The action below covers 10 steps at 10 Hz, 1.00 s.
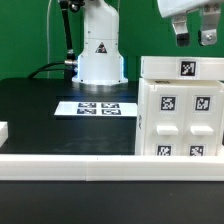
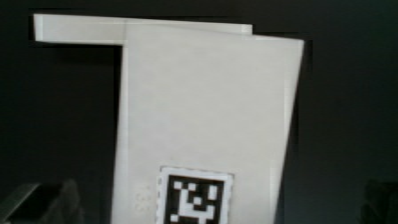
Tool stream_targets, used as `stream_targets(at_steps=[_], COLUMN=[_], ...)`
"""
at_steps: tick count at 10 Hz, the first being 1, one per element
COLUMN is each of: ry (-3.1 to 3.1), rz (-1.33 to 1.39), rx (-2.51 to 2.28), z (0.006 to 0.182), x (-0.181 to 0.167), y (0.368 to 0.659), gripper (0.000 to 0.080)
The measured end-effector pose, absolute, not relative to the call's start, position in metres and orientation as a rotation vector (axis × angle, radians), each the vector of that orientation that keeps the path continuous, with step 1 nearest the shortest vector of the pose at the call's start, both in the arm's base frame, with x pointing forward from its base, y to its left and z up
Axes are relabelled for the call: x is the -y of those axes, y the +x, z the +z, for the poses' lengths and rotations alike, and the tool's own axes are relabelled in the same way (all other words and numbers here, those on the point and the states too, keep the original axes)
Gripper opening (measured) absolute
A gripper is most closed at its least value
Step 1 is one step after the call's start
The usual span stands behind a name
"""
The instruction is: Assemble cabinet
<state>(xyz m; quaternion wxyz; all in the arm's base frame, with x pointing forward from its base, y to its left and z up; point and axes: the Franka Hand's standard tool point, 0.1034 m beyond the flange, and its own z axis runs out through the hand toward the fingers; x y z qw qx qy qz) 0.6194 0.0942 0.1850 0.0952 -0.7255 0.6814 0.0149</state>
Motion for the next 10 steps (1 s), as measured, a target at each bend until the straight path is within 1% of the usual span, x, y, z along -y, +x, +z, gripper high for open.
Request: stream_targets(at_steps=[2,3,5,7,10], ry=[-2.461,-2.576,-2.731,-2.833,-2.989], rz=[-0.005,-0.026,-0.019,-0.048,-0.099], rx=[-1.651,-1.464,-1.169,-0.899,-0.354], z=[0.1801,0.1813,0.185,0.185,0.1845], x=[-0.0935,-0.0932,-0.0955,-0.0952,-0.0951], y=[0.6223,0.6249,0.6245,0.6251,0.6247], gripper=[0.0797,0.0797,0.0797,0.0797,0.0797])
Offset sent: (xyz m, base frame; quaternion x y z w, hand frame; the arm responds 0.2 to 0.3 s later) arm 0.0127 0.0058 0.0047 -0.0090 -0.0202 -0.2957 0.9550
